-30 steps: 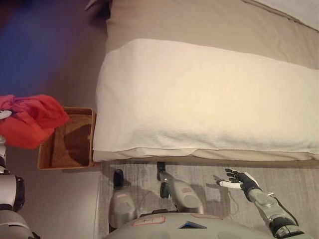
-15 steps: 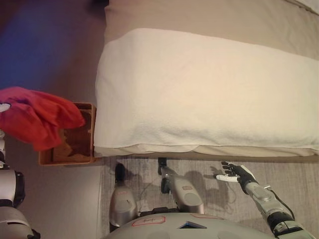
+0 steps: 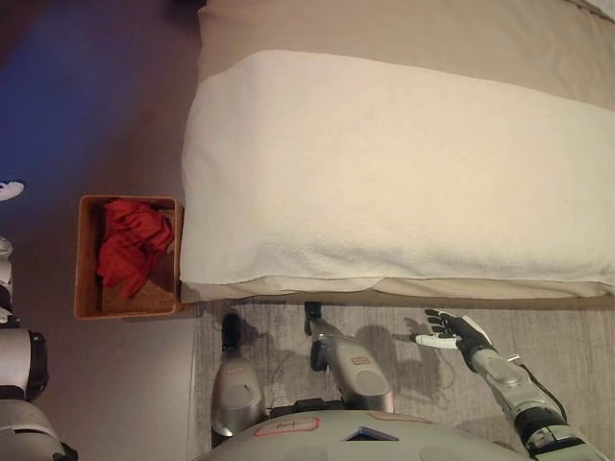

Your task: Put the clothes on the bed into the basket.

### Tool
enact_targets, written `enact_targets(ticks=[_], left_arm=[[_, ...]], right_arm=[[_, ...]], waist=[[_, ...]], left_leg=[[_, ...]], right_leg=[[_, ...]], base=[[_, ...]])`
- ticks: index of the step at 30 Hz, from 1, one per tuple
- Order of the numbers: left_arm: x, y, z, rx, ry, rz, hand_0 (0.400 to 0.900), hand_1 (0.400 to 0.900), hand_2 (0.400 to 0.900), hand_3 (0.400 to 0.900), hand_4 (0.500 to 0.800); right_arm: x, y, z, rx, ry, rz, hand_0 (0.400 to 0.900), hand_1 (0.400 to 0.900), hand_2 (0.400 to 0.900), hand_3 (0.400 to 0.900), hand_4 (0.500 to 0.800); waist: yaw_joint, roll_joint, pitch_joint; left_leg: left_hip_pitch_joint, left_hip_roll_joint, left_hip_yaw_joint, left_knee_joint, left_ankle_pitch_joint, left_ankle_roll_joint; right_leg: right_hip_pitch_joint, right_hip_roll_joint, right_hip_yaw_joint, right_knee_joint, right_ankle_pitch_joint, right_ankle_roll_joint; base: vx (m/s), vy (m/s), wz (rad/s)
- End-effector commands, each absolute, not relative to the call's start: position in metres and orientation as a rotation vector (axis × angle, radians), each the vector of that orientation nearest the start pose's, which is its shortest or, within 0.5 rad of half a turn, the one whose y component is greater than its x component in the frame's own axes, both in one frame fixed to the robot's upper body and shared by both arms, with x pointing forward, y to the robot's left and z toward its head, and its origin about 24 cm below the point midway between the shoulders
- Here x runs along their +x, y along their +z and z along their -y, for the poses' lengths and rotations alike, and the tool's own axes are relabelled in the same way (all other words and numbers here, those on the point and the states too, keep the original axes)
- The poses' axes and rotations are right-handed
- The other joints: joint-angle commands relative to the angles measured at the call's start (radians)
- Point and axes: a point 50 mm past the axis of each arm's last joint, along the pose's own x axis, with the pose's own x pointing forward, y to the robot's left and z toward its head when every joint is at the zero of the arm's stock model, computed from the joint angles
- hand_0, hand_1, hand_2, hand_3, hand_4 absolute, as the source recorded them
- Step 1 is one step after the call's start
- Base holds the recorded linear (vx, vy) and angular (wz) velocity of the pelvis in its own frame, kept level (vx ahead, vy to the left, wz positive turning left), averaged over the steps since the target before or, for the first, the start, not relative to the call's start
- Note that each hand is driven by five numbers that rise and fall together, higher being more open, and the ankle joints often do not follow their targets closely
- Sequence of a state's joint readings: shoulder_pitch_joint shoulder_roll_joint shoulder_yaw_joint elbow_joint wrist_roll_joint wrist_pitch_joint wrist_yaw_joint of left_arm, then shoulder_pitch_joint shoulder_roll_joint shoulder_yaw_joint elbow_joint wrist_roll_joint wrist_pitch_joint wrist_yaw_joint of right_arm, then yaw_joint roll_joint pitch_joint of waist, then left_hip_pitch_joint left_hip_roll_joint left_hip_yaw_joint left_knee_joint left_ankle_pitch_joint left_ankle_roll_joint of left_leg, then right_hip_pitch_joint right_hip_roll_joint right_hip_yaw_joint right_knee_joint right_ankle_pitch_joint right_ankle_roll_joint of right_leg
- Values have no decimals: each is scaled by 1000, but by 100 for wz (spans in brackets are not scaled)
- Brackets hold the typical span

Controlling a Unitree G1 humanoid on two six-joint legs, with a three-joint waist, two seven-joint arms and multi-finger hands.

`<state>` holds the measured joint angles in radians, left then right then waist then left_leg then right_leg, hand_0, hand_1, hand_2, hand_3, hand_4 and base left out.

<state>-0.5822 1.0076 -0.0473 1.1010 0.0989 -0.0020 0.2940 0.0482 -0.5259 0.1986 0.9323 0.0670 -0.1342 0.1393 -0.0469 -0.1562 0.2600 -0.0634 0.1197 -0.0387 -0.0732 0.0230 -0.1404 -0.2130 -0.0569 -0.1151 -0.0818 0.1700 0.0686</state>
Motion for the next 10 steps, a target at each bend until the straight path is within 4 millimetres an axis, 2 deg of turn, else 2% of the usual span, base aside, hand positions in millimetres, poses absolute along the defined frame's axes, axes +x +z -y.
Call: enact_targets(ticks=[1, 2, 7, 9, 10], left_arm=[[266, 160, -442, 867, 879, -143, 900, 900, 900, 900, 800], [265, 159, -443, 865, 880, -146, 900, 900, 900, 900, 800], [280, 147, -411, 711, 765, -27, 900, 900, 900, 900, 800], [280, 143, -409, 694, 754, -26, 900, 900, 900, 900, 800], [284, 137, -402, 682, 725, -27, 900, 900, 900, 900, 800]], right_arm=[[126, -97, 326, -488, 3, -925, 900, 900, 900, 900, 800], [126, -96, 326, -492, 4, -926, 900, 900, 900, 900, 800], [128, -95, 328, -486, -14, -918, 900, 900, 900, 900, 800], [129, -94, 328, -490, -12, -914, 900, 900, 900, 900, 800], [131, -93, 328, -492, -12, -911, 900, 900, 900, 900, 800]], waist=[[8, -4, -68], [6, -2, -69], [7, 1, -76], [6, 3, -76], [5, 3, -77]], left_leg=[[-44, -4, 56, 104, -38, 35], [-43, -4, 56, 104, -38, 35], [-32, -5, 55, 92, -37, 36], [-28, -5, 56, 89, -37, 36], [-23, -6, 56, 87, -39, 36]], right_leg=[[14, -85, 70, 59, 3, 116], [15, -84, 70, 59, 3, 116], [24, -85, 62, 55, -1, 114], [26, -85, 62, 55, -2, 114], [27, -85, 63, 55, -2, 113]], base=[[0, 0, 0], [0, 0, 0], [6, 1, 1], [0, 0, 0], [0, 0, 0]])
